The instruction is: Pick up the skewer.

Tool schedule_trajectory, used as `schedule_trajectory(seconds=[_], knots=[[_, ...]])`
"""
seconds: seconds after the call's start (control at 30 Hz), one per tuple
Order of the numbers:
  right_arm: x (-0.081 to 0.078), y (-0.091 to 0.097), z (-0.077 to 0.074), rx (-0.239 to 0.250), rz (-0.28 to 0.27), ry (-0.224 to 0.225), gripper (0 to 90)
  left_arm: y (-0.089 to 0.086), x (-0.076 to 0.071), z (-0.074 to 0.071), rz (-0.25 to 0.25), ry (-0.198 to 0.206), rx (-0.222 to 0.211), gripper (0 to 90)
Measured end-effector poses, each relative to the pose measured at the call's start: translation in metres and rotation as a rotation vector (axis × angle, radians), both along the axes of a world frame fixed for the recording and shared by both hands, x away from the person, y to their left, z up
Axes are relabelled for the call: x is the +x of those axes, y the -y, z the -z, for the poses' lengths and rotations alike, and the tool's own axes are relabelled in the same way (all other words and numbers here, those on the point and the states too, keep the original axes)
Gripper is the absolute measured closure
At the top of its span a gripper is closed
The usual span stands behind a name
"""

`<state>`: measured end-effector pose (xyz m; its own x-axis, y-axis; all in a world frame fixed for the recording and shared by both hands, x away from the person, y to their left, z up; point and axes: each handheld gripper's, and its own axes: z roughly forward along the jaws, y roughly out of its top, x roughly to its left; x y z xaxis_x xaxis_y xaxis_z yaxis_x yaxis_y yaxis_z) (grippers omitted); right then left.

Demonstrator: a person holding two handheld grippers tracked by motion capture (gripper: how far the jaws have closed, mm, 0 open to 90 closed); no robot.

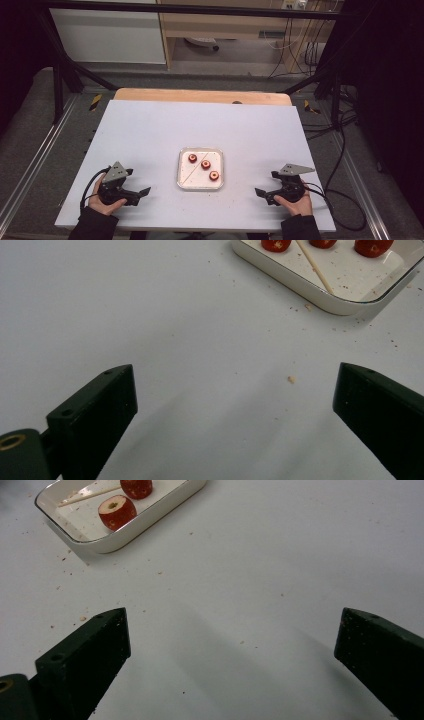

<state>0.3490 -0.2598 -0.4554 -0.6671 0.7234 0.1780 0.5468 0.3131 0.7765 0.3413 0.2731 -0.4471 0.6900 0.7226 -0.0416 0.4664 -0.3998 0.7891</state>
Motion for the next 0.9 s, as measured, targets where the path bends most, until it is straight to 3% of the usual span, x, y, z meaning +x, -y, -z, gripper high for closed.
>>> schedule_trajectory(seconds=[0.37, 0.9], knots=[[0.0, 0.0, 0.0, 0.005, 0.004, 0.0, 1.9, 0.005, 0.0, -0.003, 0.011, 0.003, 0.005, 4.3], [0.0, 0.0, 0.0, 0.006, 0.006, 0.0, 1.5, 0.028, 0.003, -0.006, 0.039, -0.007, 0.022, 4.3]])
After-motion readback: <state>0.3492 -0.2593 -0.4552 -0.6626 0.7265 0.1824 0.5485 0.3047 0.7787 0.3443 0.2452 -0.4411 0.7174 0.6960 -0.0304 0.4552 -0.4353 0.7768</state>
